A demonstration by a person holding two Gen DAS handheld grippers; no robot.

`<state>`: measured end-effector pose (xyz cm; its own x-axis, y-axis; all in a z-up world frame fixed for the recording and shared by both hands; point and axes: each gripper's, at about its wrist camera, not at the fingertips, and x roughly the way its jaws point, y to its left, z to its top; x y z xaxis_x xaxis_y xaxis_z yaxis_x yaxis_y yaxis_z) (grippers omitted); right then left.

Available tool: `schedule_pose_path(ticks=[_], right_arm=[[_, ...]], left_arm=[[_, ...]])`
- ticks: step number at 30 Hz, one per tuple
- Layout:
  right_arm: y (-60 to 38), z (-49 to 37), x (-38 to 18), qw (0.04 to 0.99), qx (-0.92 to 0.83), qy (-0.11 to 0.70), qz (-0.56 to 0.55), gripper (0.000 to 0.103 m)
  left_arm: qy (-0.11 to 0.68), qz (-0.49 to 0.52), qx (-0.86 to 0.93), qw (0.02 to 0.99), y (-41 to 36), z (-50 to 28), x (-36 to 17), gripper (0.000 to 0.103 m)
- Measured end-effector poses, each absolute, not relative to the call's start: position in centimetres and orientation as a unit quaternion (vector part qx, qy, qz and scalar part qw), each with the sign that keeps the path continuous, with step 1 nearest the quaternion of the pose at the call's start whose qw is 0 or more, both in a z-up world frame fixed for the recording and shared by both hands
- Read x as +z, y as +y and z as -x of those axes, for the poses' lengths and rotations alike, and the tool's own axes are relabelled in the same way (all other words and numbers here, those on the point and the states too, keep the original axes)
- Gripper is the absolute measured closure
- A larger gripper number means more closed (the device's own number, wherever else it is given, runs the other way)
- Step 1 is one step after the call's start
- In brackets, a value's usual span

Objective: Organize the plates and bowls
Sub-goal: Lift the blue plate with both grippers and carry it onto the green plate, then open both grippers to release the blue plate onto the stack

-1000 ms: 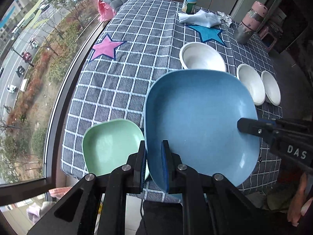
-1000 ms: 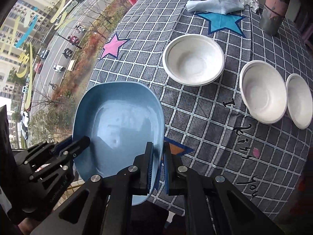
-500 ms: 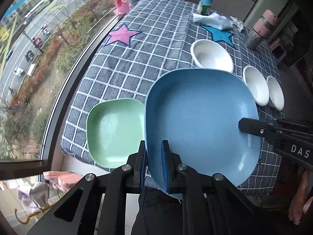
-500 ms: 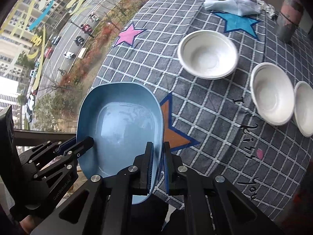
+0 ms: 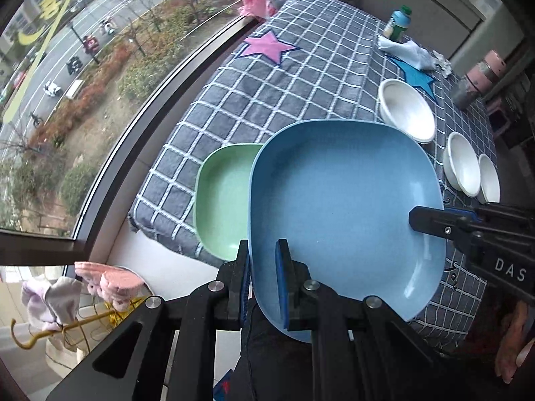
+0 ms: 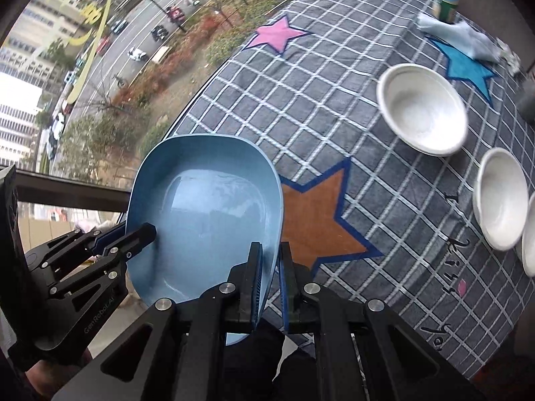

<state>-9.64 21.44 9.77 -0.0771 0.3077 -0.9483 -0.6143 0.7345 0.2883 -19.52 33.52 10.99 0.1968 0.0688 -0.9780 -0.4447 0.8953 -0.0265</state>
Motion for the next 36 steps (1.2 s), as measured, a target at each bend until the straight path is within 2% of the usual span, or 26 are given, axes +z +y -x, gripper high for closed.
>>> schedule_pose_path(ticks=[18,20,21,22,23,24,32,34,36], right_arm=[[27.4,10.3,7.9,0.663,0.340,0.645,0.171,0.092],[28.6,9.9,7.6,0.667,0.336,0.641,0.177,0.091],[29.0,9.7,7.4,0.668,0.333,0.641,0.178,0.083],[29.6,9.3,6.7,0.665,0.321,0.648,0.186,0.069],[29.8,9.1,6.3,0.662,0.312,0.655,0.191,0.027],[29.7,8.7,5.7,0.658,0.296,0.665,0.193,0.012],[23.5,5.9,6.3,0.693,0.232,0.673,0.117,0.012],[21.0,5.3,6.3,0.702,0.199,0.678,0.092,0.012],[16.9,4.5,6.1,0.712,0.149,0.684,0.057,0.012]], left_arm=[[0.623,0.162,0.186,0.742,38.1,19.8,8.6,0.087],[0.631,0.158,0.192,0.735,39.1,19.2,7.4,0.082],[0.639,0.154,0.191,0.729,39.4,18.9,6.7,0.073],[0.648,0.149,0.190,0.722,39.6,18.6,6.0,0.069],[0.657,0.138,0.193,0.715,39.7,18.4,5.3,0.068],[0.660,0.135,0.194,0.713,39.8,18.3,5.1,0.068],[0.660,0.135,0.107,0.732,38.1,15.8,5.7,0.067],[0.660,0.124,0.069,0.738,36.5,13.9,6.3,0.064],[0.658,0.123,0.032,0.742,34.7,11.8,6.9,0.054]])
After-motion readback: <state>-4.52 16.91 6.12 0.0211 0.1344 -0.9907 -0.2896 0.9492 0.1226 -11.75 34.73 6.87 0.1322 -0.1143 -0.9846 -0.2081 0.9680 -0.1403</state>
